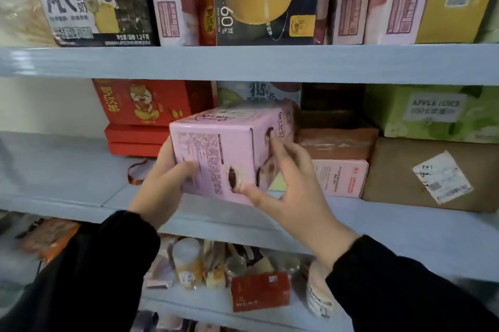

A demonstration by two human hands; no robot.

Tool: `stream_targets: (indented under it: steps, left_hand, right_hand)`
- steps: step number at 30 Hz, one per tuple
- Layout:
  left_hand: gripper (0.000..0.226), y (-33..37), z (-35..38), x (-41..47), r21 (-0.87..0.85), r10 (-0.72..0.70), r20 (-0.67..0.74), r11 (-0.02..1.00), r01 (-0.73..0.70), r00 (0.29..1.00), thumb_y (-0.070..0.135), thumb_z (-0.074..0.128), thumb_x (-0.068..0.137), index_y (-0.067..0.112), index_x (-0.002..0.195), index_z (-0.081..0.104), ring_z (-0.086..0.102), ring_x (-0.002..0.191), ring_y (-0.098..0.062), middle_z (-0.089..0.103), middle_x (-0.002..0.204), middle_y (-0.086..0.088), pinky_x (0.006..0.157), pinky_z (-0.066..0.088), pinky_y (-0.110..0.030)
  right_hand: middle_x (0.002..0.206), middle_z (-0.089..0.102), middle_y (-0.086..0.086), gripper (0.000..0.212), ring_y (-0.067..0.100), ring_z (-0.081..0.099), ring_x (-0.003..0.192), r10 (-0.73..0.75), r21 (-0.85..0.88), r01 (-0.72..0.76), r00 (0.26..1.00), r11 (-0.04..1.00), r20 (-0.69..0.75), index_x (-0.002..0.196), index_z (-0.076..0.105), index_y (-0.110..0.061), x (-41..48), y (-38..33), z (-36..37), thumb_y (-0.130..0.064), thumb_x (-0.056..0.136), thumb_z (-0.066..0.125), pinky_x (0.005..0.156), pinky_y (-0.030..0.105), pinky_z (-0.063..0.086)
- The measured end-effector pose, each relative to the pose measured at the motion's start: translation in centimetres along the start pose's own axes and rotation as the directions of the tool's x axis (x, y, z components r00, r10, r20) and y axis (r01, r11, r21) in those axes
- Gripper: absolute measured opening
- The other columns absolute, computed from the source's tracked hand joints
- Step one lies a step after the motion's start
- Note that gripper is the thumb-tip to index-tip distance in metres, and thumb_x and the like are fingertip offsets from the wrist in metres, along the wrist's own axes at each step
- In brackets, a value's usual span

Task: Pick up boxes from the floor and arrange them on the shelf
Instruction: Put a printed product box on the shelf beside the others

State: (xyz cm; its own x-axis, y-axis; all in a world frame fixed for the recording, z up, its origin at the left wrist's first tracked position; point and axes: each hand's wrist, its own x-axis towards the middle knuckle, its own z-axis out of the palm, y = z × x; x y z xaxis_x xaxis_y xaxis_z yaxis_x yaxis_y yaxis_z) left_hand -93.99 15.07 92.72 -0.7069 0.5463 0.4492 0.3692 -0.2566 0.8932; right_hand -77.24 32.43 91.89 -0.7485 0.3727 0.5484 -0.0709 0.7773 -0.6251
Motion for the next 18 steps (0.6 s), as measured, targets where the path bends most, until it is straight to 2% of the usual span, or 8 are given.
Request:
stream_targets:
  steps: [2,5,8,10,11,14,17,18]
  left_hand:
    - [0.067,-1.5,-0.5,4.0,-0.065,-0.037,-0.022,0.997,0.036,0.999,0.001,0.042,0.079,0.024,0.142,0.049,0.062,0.125,-0.024,0.068,0.133,-0.002,0.096,0.053,-0.041]
    - [0.073,-3.8,-1.3,8.7,-0.161,-0.097,-0.057,0.983,0.087,0.994,-0.003,0.033,0.081,0.02,0.149,0.044,0.056,0.134,-0.029,0.064,0.139,-0.005,0.101,0.052,-0.046]
    - [0.065,-6.2,-2.7,12.1,-0.18,-0.148,-0.049,0.974,0.137,0.988,-0.003,0.03,0.089,0.023,0.146,0.046,0.052,0.137,-0.034,0.061,0.143,-0.008,0.108,0.043,-0.059]
    - [0.062,-8.0,-4.0,13.6,-0.151,-0.186,-0.035,0.972,0.179,0.982,0.001,0.038,0.092,0.03,0.147,0.046,0.05,0.138,-0.038,0.058,0.145,-0.008,0.109,0.037,-0.067]
    - [0.061,-8.4,-4.1,13.9,-0.132,-0.206,-0.063,0.972,0.196,0.977,0.002,0.041,0.093,0.032,0.146,0.045,0.054,0.133,-0.036,0.06,0.142,-0.007,0.103,0.045,-0.064]
    - [0.044,-9.8,-4.1,14.1,-0.029,-0.211,-0.237,0.977,0.211,0.948,0.013,0.052,0.1,0.029,0.139,0.04,0.069,0.107,-0.028,0.067,0.124,-0.009,0.069,0.062,-0.046]
    - [0.021,-10.9,-3.7,13.5,-0.025,-0.199,-0.294,0.979,0.2,0.935,0.033,0.055,0.101,0.028,0.12,0.048,0.07,0.09,-0.033,0.066,0.109,-0.009,0.076,0.059,-0.053]
    - [0.015,-10.8,-3.8,13.2,-0.037,-0.187,-0.267,0.982,0.184,0.945,0.039,0.053,0.101,0.032,0.115,0.052,0.07,0.095,-0.033,0.067,0.111,-0.007,0.082,0.057,-0.054]
  right_hand:
    - [0.145,0.016,-0.02,0.099,-0.008,0.015,0.133,-0.074,-0.108,0.078,0.996,0.991,0.042,0.154,0.004,-0.049,2.6,1.4,0.2,-0.062,0.084,0.072,0.106,-0.001,0.01]
    - [0.151,0.013,-0.015,0.091,0.015,0.011,0.152,-0.17,-0.26,0.19,0.981,0.947,0.096,0.155,0.002,-0.06,5.5,3.0,0.6,-0.073,0.084,0.057,0.124,0.035,0.02]
    - [0.156,0.017,-0.009,0.075,0.024,0.003,0.156,-0.227,-0.308,0.254,0.966,0.917,0.121,0.155,0.027,-0.054,7.4,4.3,1.7,-0.07,0.087,0.052,0.125,0.054,0.015]
    - [0.159,0.021,-0.001,0.072,0.028,0.013,0.155,-0.224,-0.276,0.224,0.974,0.935,0.03,0.152,0.042,-0.045,8.5,4.9,1.9,-0.066,0.086,0.057,0.125,0.055,0.021]
    - [0.162,0.02,0.004,0.076,0.028,0.016,0.155,-0.169,-0.255,0.153,0.985,0.955,-0.042,0.154,0.041,-0.041,9.2,5.3,1.7,-0.065,0.084,0.06,0.125,0.051,0.022]
    - [0.168,0.019,0.008,0.103,0.026,0.021,0.155,0.108,-0.244,-0.143,0.982,0.959,-0.153,0.163,0.02,-0.032,12.5,6.6,-0.4,-0.069,0.078,0.067,0.126,0.039,0.022]
    - [0.158,0.045,0.002,0.101,0.027,0.047,0.14,0.227,-0.326,-0.252,0.967,0.911,-0.115,0.159,0.024,-0.034,15.3,7.4,-1.9,-0.073,0.076,0.067,0.112,0.042,0.044]
    - [0.151,0.053,0.0,0.095,0.025,0.053,0.134,0.265,-0.326,-0.282,0.959,0.902,-0.099,0.156,0.031,-0.033,15.6,7.3,-1.9,-0.071,0.078,0.068,0.106,0.039,0.048]
